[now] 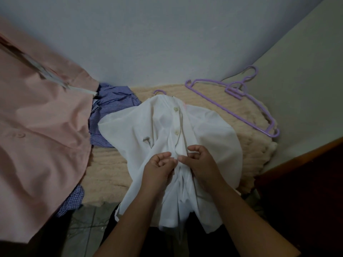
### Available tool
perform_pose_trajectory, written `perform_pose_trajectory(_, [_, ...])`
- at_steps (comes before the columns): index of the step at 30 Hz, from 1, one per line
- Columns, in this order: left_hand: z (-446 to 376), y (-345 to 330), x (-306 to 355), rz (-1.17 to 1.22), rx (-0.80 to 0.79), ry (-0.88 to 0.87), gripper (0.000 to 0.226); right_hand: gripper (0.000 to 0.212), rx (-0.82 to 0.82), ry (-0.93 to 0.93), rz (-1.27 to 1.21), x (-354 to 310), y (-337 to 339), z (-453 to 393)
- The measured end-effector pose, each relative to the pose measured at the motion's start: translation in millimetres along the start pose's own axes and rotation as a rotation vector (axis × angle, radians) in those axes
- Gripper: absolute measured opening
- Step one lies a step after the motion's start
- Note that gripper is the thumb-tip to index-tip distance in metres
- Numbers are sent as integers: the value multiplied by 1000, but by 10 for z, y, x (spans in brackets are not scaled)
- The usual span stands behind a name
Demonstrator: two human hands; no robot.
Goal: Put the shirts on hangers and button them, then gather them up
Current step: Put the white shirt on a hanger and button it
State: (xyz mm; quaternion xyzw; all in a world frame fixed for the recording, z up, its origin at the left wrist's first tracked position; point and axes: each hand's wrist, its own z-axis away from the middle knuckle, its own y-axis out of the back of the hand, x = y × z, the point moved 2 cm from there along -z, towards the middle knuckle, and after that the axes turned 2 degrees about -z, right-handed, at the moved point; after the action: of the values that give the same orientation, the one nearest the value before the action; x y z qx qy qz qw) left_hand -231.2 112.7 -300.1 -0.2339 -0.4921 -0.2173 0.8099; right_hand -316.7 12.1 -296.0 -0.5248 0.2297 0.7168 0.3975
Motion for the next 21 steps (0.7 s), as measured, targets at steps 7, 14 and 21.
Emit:
perform_pose_trajectory(7, [33,55,49,-16,72,-93,22,30,90,100,79,-26,-55,6])
perform_pose_trajectory(14, [52,18,109,1,40,-73,18,32,111,50,28,-11,-51,-11])
perform_pose_trajectory(21, [45,21,82,28,-13,-88,24,28,113,153,147,-36,-48,48])
